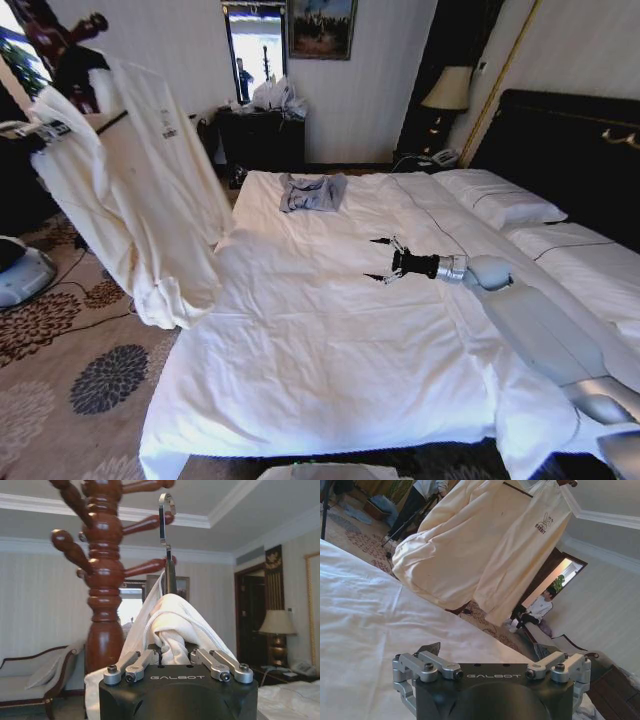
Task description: Pick up the clothes from the bed and hang them on the clothes hanger.
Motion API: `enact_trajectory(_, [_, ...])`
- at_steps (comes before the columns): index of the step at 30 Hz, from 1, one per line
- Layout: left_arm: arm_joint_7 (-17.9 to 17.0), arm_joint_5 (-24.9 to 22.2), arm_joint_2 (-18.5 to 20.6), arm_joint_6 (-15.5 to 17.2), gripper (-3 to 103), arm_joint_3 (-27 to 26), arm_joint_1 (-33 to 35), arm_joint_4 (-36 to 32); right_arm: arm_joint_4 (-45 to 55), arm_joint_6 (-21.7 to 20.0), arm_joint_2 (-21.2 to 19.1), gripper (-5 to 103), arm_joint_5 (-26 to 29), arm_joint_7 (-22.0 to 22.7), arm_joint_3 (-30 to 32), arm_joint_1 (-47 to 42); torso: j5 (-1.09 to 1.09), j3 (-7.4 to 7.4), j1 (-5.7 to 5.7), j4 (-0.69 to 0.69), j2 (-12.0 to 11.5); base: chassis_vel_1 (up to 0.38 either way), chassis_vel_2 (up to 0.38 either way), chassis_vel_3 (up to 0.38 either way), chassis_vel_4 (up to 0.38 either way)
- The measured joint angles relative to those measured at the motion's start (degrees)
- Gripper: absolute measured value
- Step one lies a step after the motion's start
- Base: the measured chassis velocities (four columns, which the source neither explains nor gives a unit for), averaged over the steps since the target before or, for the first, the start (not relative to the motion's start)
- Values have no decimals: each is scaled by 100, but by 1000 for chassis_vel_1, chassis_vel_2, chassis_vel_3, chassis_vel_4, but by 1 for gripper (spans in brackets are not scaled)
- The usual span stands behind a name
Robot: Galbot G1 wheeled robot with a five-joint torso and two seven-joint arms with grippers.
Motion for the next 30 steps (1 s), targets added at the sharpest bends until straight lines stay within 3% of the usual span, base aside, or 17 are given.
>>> enact_trajectory(11, [-44,121,-506,66,21,362,-658,288,112,22,-7,100,-44,-8,132,-204,2,0,0,0,0,0,0,0,0])
enact_trajectory(21, [89,639,-1495,40,21,1348,-1801,1095,45,48,16,100,-49,5,171,-294,0,1,1,-2,-1,0,0,0,0])
enact_trajectory(30, [241,785,-1661,-37,21,1678,-2363,1355,9,79,4,100,-72,10,294,-420,2,1,0,1,-1,0,0,0,0])
